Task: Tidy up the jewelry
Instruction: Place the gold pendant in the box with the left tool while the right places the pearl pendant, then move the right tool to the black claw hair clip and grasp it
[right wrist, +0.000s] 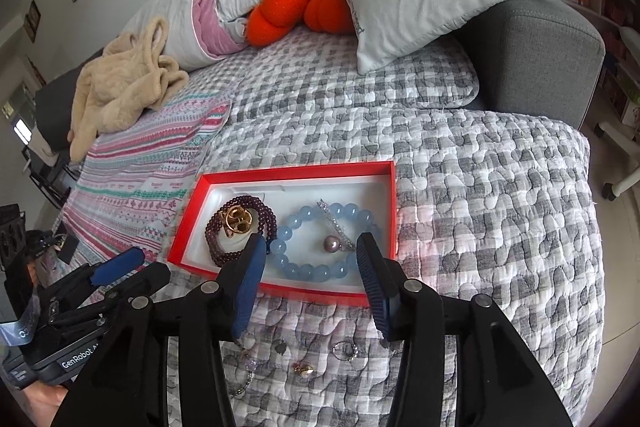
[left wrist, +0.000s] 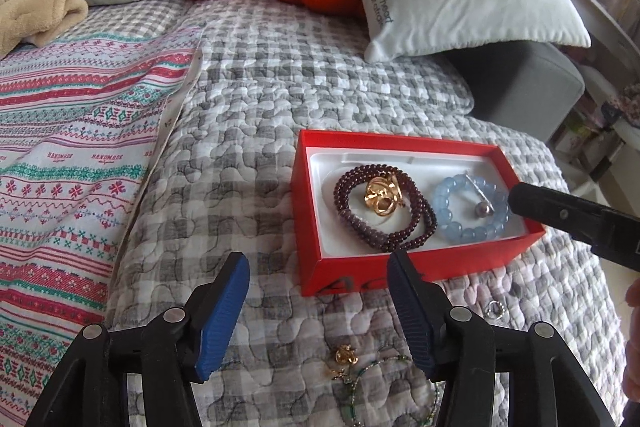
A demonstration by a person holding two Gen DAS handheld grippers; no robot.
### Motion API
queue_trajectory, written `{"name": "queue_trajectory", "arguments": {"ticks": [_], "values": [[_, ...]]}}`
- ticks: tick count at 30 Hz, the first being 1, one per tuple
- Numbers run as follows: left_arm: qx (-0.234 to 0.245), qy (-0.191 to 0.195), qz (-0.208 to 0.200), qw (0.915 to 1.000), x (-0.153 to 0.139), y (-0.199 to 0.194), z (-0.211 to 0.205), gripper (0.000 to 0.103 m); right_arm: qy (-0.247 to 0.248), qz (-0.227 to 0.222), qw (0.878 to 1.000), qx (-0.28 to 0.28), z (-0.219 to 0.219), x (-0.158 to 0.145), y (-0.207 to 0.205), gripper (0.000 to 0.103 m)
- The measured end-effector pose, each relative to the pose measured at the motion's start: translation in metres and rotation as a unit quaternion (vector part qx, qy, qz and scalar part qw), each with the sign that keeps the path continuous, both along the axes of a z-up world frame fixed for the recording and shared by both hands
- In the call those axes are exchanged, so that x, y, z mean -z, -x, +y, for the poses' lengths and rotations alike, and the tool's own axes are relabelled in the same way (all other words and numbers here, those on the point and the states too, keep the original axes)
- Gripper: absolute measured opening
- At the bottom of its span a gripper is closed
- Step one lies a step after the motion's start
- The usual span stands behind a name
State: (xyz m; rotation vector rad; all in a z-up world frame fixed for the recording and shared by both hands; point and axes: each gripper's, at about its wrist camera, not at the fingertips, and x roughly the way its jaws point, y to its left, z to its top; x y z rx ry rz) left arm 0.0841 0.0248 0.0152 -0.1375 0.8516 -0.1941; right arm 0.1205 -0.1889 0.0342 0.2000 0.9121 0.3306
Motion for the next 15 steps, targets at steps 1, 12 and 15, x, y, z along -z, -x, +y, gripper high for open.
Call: {"name": "queue_trajectory", "arguments": {"ticks": [1,12,15], "values": [[0.0,-0.002,0.001,1.0,0.0,0.001,0.0,0.065,0.001,-0.002,1.0,-0.001,-0.001,-0.002,0.003,0.05],[0.019,-0.027,0.029,0.9991,0.009,0.031,-0.004,0.075,0.047,0.001,0.999,-0.016,0.0,-0.012,0.047,0.057],[0.024,-0.035,0.041,0.9983,0.015,0.041,-0.006,0.078,0.064,0.024,0.998,-0.015,-0.001,-0.006,0.059,0.057]]}}
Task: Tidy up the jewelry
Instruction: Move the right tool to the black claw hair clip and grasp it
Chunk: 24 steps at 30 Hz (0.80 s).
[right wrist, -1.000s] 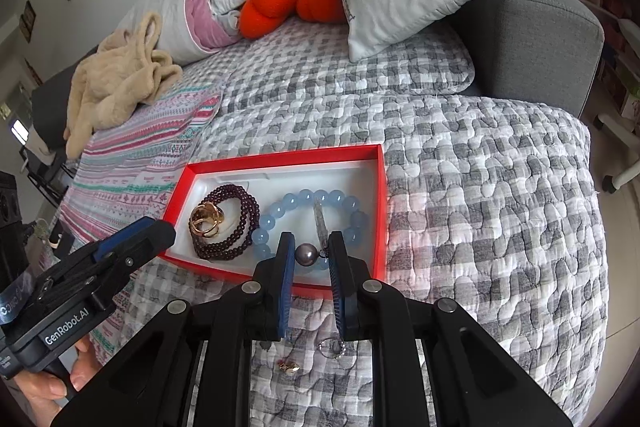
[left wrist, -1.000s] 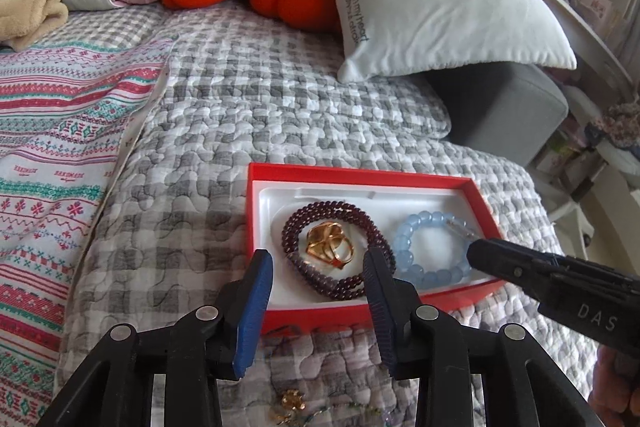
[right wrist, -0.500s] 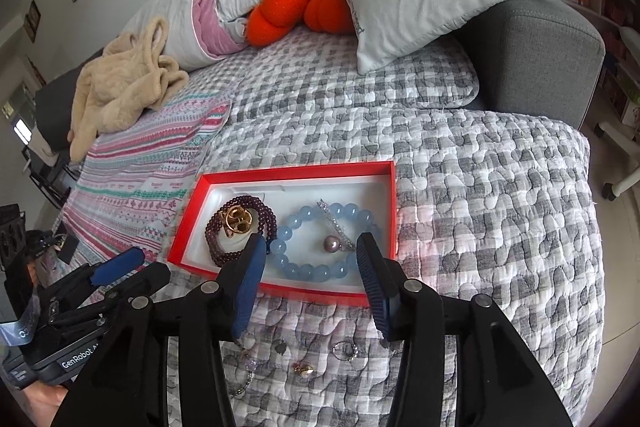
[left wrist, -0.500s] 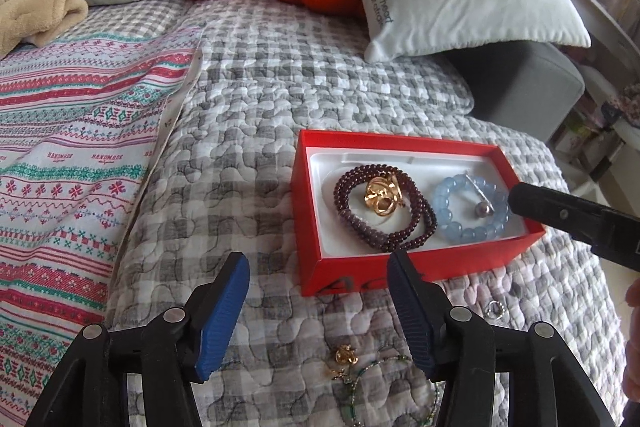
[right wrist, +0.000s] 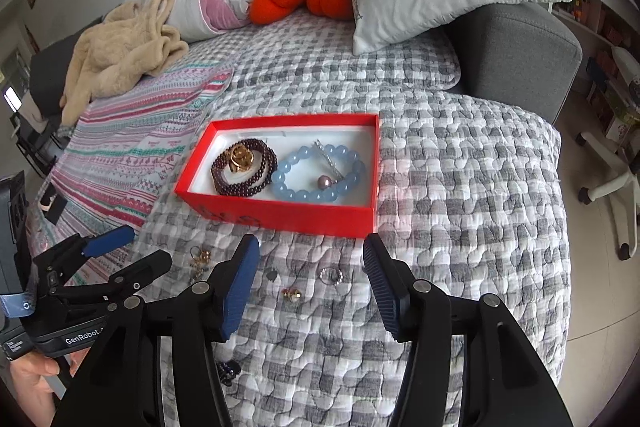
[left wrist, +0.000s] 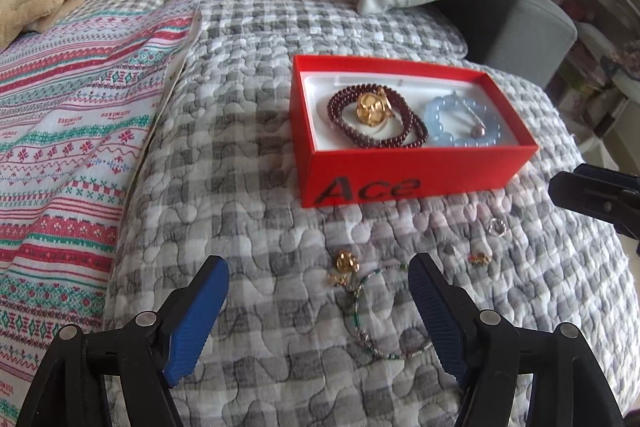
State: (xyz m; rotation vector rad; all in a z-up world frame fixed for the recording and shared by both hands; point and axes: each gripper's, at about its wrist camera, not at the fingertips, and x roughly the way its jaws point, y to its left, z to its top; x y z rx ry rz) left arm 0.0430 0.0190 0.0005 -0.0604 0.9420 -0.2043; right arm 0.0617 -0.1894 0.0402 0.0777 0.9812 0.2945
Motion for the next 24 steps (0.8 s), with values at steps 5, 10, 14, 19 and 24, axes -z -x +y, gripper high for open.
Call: {"name": "queue_trajectory", "arguments": {"ticks": [5,10,14,19,24], "values": [[0.022,-0.016,0.009,0.9996,0.013,0.021,-0.004,0.08,0.03,0.017,0.999,-0.019,0.004,0.011,0.023,0.058],[0.04,-0.024,0.021,0.9987,0.03,0.037,0.0,0.08,0.052,0.026,0.997,-0.043,0.005,0.025,0.048,0.062],[0.041,-0.04,0.022,0.9981,0.039,0.047,0.005,0.08,0.08,0.032,0.994,-0.066,0.01,0.037,0.064,0.062],[0.041,-0.064,0.006,0.997,0.044,0.06,0.007,0.082,0.08,0.04,0.992,-0.086,0.01,0.049,0.08,0.062],[0.045,-0.072,-0.008,0.9964,0.046,0.075,0.007,0.086,0.081,0.06,0.991,-0.093,0.014,0.066,0.086,0.062]]}}
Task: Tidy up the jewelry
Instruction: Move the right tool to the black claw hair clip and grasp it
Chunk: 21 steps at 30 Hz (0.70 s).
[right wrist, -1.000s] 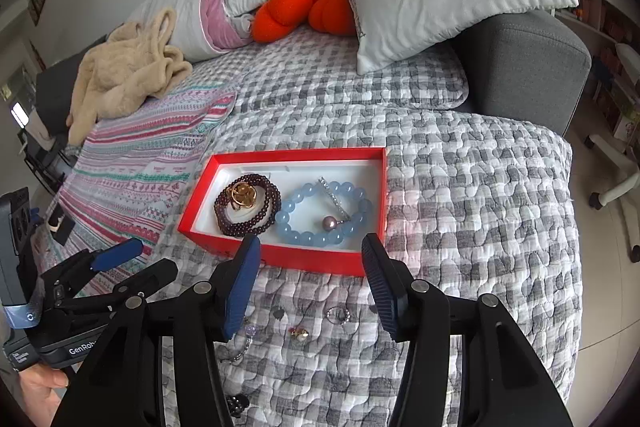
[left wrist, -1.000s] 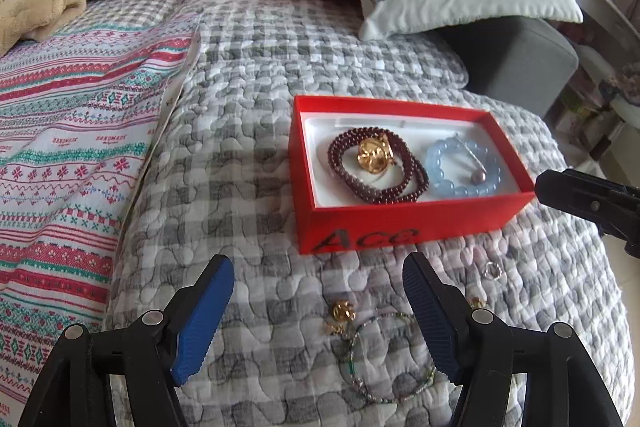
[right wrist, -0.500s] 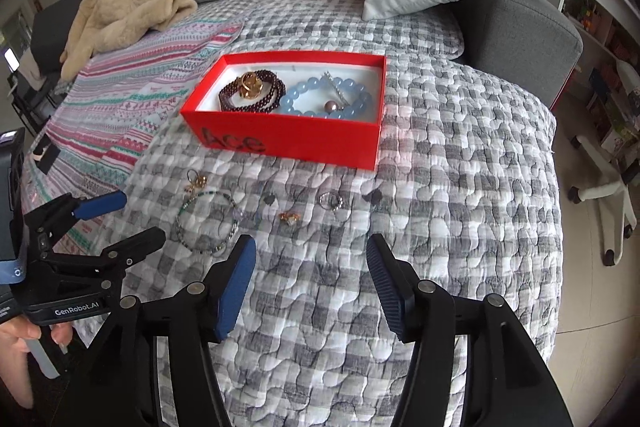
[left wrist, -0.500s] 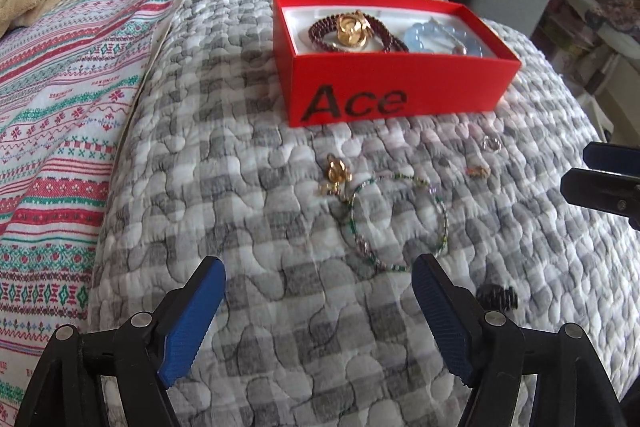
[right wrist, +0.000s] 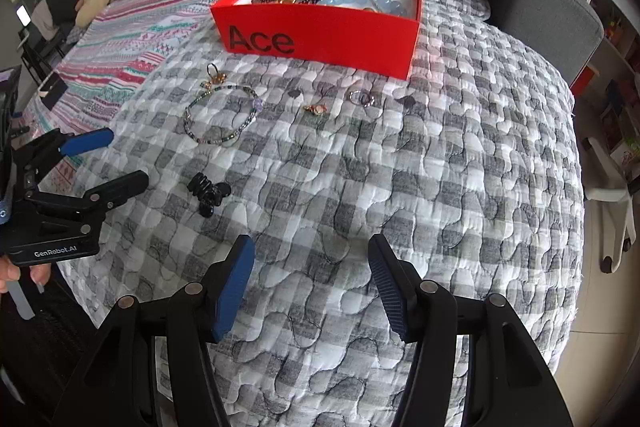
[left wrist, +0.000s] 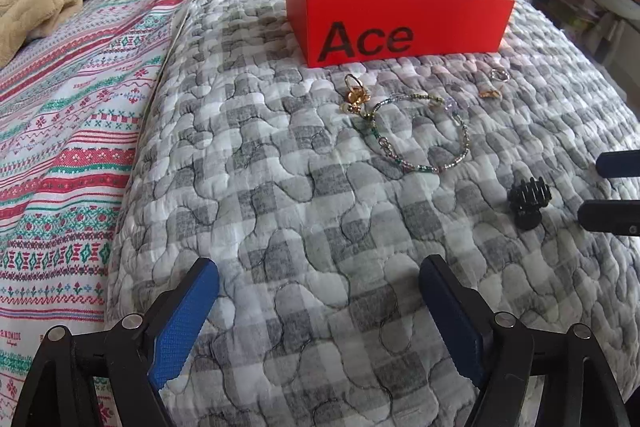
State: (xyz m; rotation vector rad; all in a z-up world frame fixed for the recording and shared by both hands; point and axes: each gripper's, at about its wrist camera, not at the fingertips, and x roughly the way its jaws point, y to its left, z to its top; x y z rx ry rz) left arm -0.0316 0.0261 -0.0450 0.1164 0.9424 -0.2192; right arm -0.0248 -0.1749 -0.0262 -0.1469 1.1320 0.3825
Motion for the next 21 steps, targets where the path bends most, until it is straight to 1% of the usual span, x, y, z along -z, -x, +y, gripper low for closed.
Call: {"name": "queue_trajectory", "arguments": {"ticks": [1,4,10,14,19,21], "values": [[0.003,-0.001,0.0,1.0,0.0,0.002,0.0,0.086,0.006,0.001,1.0,-0.004,0.003,0.003,0.002,0.062],[0.01,-0.002,0.006,0.9999,-0.001,0.004,0.002,0.086,0.033,-0.017,0.999,-0.015,0.012,0.003,0.006,0.063],[0.007,0.0,0.019,0.9998,-0.003,0.002,0.005,0.086,0.002,-0.006,1.0,-0.025,0.024,0.001,0.007,0.063],[0.002,0.002,0.021,0.9998,-0.004,0.0,0.009,0.086,-0.001,-0.009,0.999,-0.036,0.039,0.002,0.006,0.063],[0.001,0.002,0.021,0.9998,-0.005,-0.001,0.011,0.086,0.009,-0.017,0.998,-0.056,0.057,0.004,0.003,0.062],[0.002,-0.001,0.018,0.9998,-0.005,-0.001,0.012,0.086,0.006,-0.022,0.998,-0.059,0.061,0.004,0.002,0.06]]}}
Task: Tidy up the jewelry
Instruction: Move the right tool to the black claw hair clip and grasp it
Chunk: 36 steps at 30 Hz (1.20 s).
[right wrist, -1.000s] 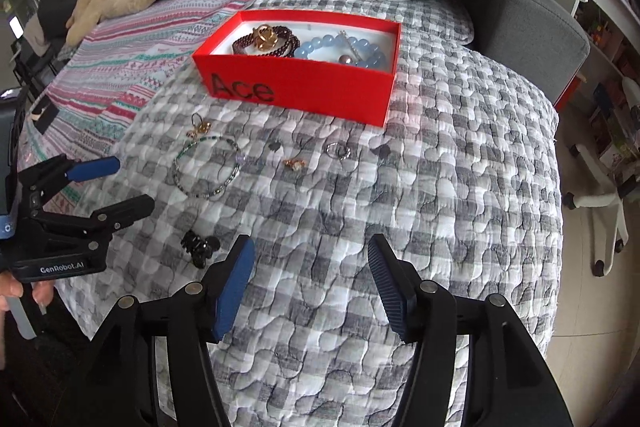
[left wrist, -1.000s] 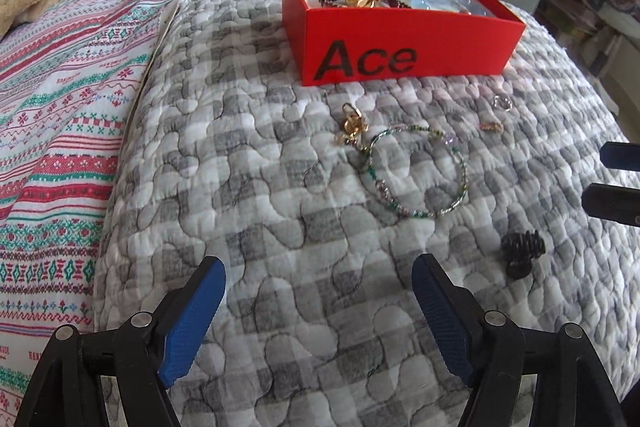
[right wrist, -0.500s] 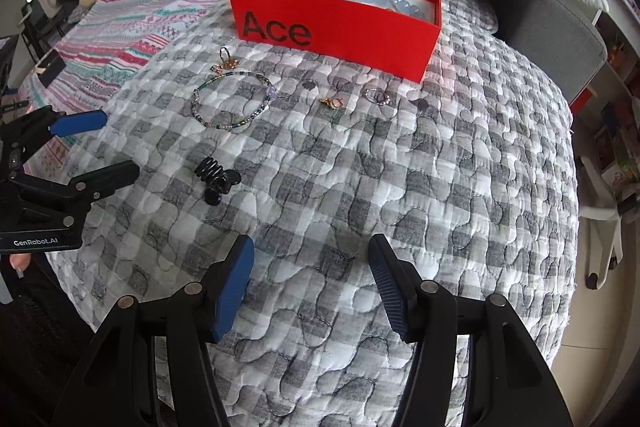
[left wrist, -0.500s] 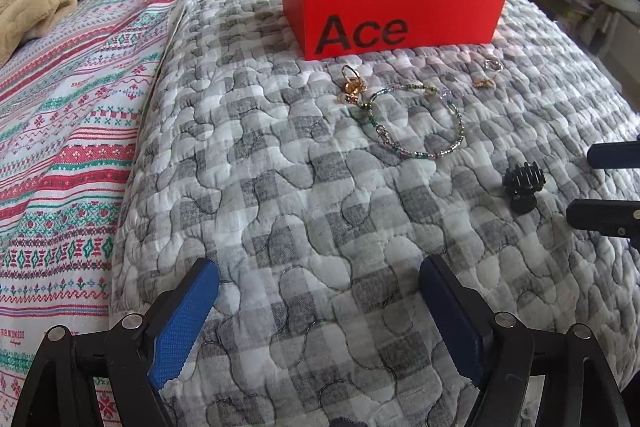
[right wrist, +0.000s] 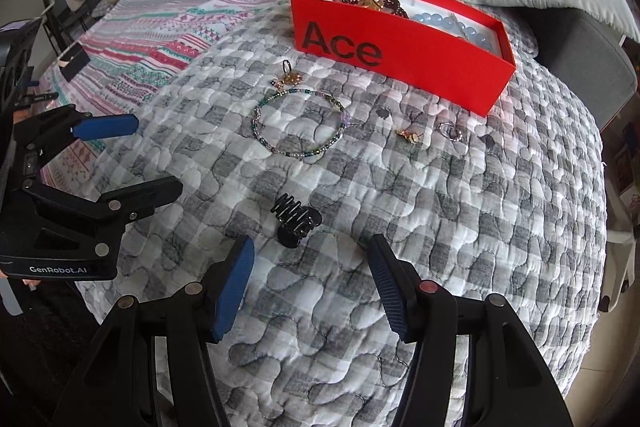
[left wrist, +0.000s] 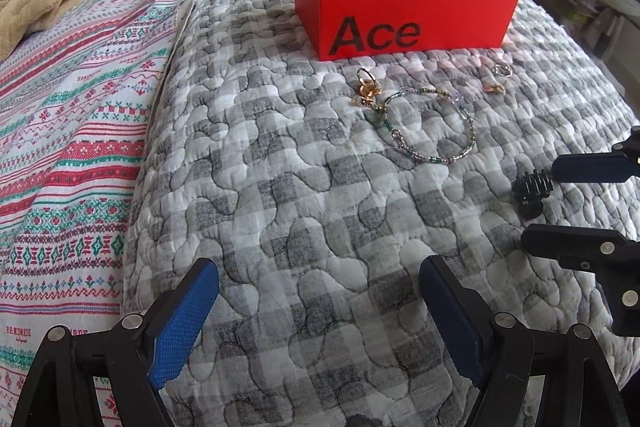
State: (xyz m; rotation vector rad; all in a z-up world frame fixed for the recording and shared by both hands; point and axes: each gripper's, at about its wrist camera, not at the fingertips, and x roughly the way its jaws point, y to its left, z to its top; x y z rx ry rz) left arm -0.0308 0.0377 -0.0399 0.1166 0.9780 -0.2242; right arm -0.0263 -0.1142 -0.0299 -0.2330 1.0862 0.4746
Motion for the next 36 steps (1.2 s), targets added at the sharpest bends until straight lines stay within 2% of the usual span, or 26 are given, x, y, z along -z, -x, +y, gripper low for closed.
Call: {"name": "queue_trajectory", "arguments": {"ticks": [4,6,7,9,15,24,27,36], "values": [[0.005,0.001,-0.002,1.0,-0.001,0.0,-0.001,0.086,-0.009,-0.007,1.0,-0.007,0.005,-0.004,-0.003,0.046],[0.007,0.001,-0.004,1.0,-0.002,-0.001,-0.002,0.086,-0.012,-0.014,1.0,-0.012,0.007,-0.005,-0.004,0.035],[0.008,0.001,-0.004,1.0,-0.003,-0.001,-0.003,0.086,-0.012,-0.015,1.0,-0.014,0.007,-0.006,-0.005,0.033],[0.008,0.002,-0.005,1.0,-0.003,-0.002,-0.005,0.086,-0.007,-0.014,1.0,-0.017,0.009,-0.005,-0.006,0.021],[0.021,0.014,-0.007,0.9996,-0.003,-0.006,-0.015,0.086,-0.004,-0.026,1.0,-0.004,-0.006,-0.014,-0.008,0.021],[0.047,0.037,-0.008,0.9982,-0.002,-0.021,-0.047,0.085,-0.021,-0.021,0.999,0.041,-0.053,-0.022,-0.011,0.021],[0.049,0.025,-0.012,0.9984,-0.002,-0.028,-0.058,0.085,-0.026,-0.022,0.998,0.055,-0.07,-0.025,-0.012,0.021],[0.047,0.024,-0.018,0.9984,0.001,-0.045,-0.071,0.082,-0.042,-0.014,0.994,0.101,-0.109,-0.029,-0.017,0.021]]}}
